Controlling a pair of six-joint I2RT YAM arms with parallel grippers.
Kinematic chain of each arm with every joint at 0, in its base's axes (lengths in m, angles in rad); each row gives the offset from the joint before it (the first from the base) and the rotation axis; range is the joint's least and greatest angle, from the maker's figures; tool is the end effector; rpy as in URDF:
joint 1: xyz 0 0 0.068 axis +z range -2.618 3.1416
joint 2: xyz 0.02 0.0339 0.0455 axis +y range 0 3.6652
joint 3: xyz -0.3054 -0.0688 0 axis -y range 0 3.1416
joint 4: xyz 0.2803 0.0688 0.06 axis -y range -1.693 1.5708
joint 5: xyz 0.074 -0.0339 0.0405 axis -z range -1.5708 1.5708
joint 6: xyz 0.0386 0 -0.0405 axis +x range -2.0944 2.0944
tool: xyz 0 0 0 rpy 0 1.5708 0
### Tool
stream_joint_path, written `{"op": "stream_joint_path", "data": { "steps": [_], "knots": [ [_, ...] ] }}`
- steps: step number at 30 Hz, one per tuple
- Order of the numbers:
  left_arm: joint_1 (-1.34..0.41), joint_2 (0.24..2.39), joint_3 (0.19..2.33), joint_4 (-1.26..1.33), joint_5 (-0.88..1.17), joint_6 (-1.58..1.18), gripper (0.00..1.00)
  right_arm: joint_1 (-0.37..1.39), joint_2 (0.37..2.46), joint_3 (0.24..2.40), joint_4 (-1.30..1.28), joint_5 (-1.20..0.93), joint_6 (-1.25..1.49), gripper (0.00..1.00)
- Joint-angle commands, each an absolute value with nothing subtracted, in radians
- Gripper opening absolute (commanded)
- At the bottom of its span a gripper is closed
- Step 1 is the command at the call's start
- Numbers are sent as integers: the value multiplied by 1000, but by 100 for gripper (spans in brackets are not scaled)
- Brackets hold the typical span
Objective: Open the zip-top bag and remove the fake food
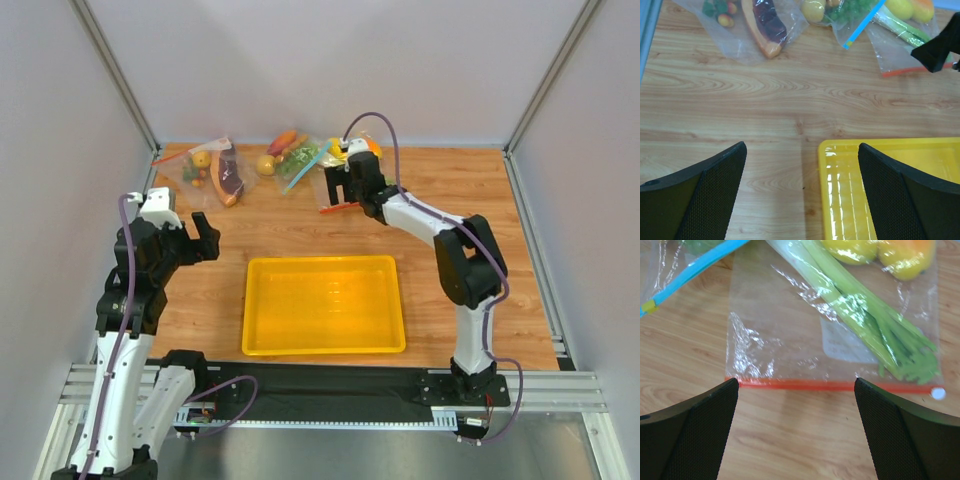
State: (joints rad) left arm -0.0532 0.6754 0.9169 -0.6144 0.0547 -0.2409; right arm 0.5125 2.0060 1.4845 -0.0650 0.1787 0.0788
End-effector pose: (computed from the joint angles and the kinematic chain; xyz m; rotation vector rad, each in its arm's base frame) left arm 0.1440 -0.0098 0.3887 -0.1465 1.9457 -0.2479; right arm 0.4522 0.2465 0.2408 -0.3614 2.1200 0.1515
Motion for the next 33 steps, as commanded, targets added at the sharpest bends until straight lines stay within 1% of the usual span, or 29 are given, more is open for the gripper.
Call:
{"op": "stream_joint_path", "data": {
  "steps": [1,3,6,10,18,23,24,26,27,29,31,32,33],
  "knots": [
    [-15,684,911,-565,124,-244,99,544,2097,1635,-49,224,11,100],
    [-6,692,908,-558,147,-250,99,552,2123,1664,-64,218,5,100],
    [55,701,902,-543,213,-262,99,566,2151,1696,-72,192,-26,100],
    [103,709,896,-529,270,-278,99,598,2216,1767,-141,192,-63,100],
    [104,703,887,-531,270,-275,99,632,2351,1954,-319,287,-109,100],
    [104,701,885,-531,271,-275,99,634,2413,1994,-399,350,-120,100],
    [104,700,885,-528,273,-276,99,632,2422,1996,-400,362,-123,99],
    [106,701,884,-528,276,-276,99,634,2430,1999,-413,400,-130,95],
    [104,701,884,-529,276,-276,99,632,2436,1997,-413,411,-133,89],
    [104,701,885,-529,276,-275,99,634,2441,1999,-413,449,-143,83],
    [104,699,885,-529,276,-275,99,634,2450,1997,-414,483,-153,72],
    [104,698,884,-529,278,-275,99,632,2450,1994,-416,492,-155,62],
    [106,696,884,-531,278,-275,99,634,2451,1993,-413,500,-158,54]
  ]
}}
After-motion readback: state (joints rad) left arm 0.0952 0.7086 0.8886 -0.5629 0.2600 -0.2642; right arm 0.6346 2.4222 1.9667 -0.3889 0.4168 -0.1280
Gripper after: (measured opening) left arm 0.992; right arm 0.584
